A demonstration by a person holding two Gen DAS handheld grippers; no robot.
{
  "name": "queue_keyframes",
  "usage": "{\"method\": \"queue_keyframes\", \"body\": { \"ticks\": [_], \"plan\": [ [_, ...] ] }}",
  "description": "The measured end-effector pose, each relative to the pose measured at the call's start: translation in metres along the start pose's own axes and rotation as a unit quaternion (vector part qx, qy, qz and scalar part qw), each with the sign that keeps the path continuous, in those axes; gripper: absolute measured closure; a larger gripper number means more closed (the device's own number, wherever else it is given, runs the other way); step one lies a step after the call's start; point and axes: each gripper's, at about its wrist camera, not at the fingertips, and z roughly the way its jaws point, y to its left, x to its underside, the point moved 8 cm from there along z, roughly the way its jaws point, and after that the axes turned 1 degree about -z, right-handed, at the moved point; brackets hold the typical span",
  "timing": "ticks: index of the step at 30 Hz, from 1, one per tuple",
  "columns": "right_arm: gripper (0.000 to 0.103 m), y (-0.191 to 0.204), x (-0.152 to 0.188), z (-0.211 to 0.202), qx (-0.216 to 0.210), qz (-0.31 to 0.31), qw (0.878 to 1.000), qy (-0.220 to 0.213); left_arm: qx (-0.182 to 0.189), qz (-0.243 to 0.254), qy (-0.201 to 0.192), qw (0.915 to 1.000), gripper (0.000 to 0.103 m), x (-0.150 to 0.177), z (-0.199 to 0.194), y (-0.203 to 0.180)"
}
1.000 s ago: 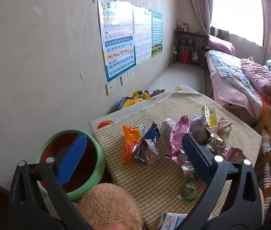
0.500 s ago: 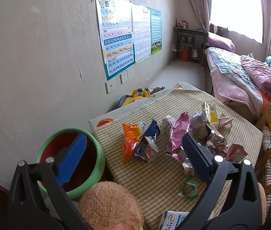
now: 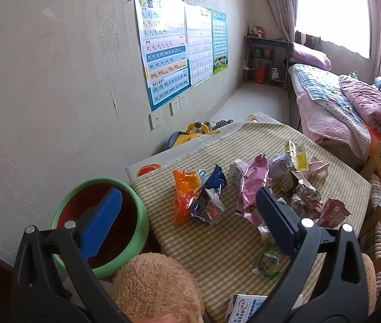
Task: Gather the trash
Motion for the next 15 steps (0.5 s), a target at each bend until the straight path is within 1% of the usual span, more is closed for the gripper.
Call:
{"method": "queue_keyframes", "body": {
  "ticks": [15],
  "plan": [
    [0.007,-0.0013,0.0006,-0.0012,0.000,0.001,1.000,0.000,-0.003,0.003,0.001,1.0000,0.005,0.0005,0.0003,-0.0001]
  ]
}}
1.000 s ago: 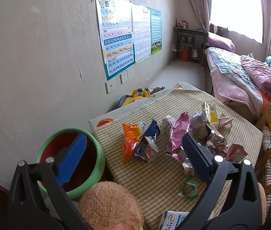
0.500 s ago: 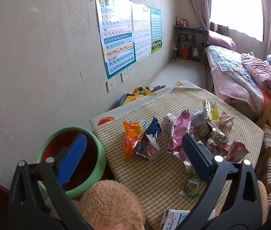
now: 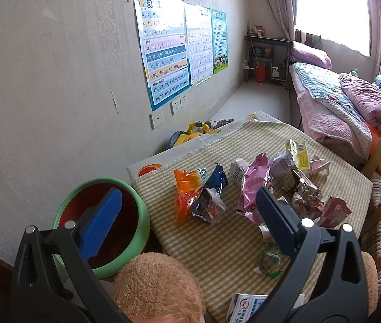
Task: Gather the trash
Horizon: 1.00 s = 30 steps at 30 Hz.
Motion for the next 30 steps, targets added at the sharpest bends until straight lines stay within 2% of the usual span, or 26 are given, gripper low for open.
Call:
{"method": "queue_keyframes", "body": {
  "ticks": [15,23,27,30],
  "plan": [
    [0.007,0.000,0.001,0.000,-0.001,0.000,1.000,0.002,-0.002,-0.010,0.001,0.9999,0.005,0.000,0.000,0.002],
    [0.007,0.001,0.007,0.003,-0.005,-0.006,1.000,0.010,-0.028,-0.006,-0.003,0.9996,0.005,0.000,0.006,0.014],
    [0.007,0.009,0.025,0.014,-0.034,-0.020,0.999,0.032,-0.039,-0.014,0.001,0.9991,0.005,0.002,0.012,0.027],
    [0.007,0.016,0.058,0.027,-0.070,-0.032,0.994,0.079,-0.040,-0.022,0.009,0.9989,0.005,0.006,0.018,0.036]
  ]
}}
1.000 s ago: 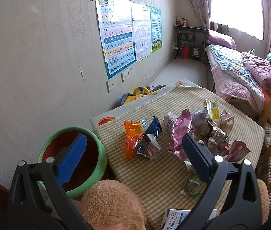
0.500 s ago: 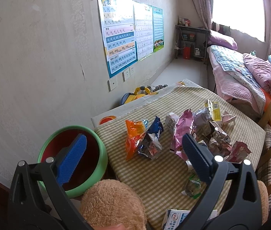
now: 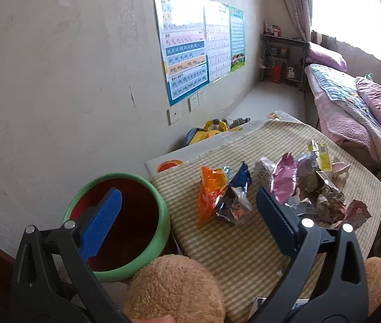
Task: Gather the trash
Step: 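Grasp the orange wrapper with the left gripper while the right gripper grasps a white milk carton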
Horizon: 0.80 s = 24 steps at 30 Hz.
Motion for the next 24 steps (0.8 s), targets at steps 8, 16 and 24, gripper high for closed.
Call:
{"method": "queue_keyframes", "body": {
  "ticks": [8,16,24],
  "plan": [
    [0.007,0.068,0.115,0.031,-0.156,-0.134,0.963,0.172,-0.017,0.023,0.030,0.9991,0.005,0.013,0.025,0.014],
    [0.007,0.121,0.193,0.050,-0.191,-0.268,0.913,0.242,0.008,0.024,0.096,0.9951,0.005,0.035,0.068,0.011],
    [0.038,0.113,0.205,0.061,-0.231,-0.191,0.914,0.273,0.053,0.047,0.148,0.9864,0.014,0.042,0.120,-0.019]
  ]
}}
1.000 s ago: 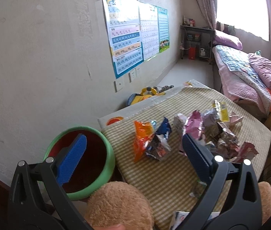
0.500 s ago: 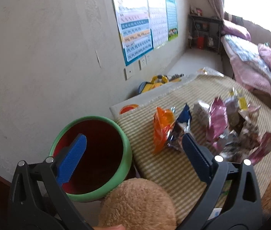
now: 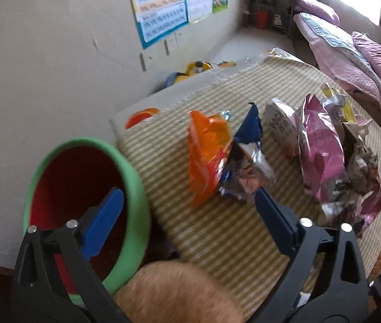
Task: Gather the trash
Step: 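Grasp the orange wrapper with the left gripper while the right gripper grasps a white milk carton, then carry the orange wrapper over the red bin and open the left gripper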
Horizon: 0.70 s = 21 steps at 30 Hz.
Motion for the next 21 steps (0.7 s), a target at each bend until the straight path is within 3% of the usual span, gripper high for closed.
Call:
{"method": "queue_keyframes", "body": {
  "ticks": [4,7,9,14,19,21],
  "plan": [
    [0.039,-0.008,0.003,-0.020,-0.014,0.035,0.999,-0.031,-0.003,0.010,0.004,0.9999,0.031,-0.013,0.017,-0.007],
    [0.039,-0.014,0.004,-0.042,-0.022,0.053,0.997,-0.055,0.005,0.009,0.014,0.9998,0.058,-0.016,0.024,-0.010],
    [0.039,-0.016,0.003,-0.052,-0.029,0.062,0.995,-0.068,0.015,0.004,0.023,0.9996,0.086,-0.016,0.027,-0.009],
    [0.040,-0.024,-0.010,-0.080,-0.043,0.084,0.991,-0.095,0.031,-0.017,0.008,0.9994,0.096,-0.015,0.013,-0.001],
    [0.040,-0.023,-0.026,-0.103,-0.052,0.092,0.987,-0.121,0.036,-0.030,-0.030,0.9984,0.096,-0.010,-0.027,0.018],
    [0.040,-0.010,-0.048,-0.102,-0.050,0.087,0.986,-0.133,0.037,-0.042,-0.042,0.9975,0.096,-0.008,-0.041,0.030]
  ]
}}
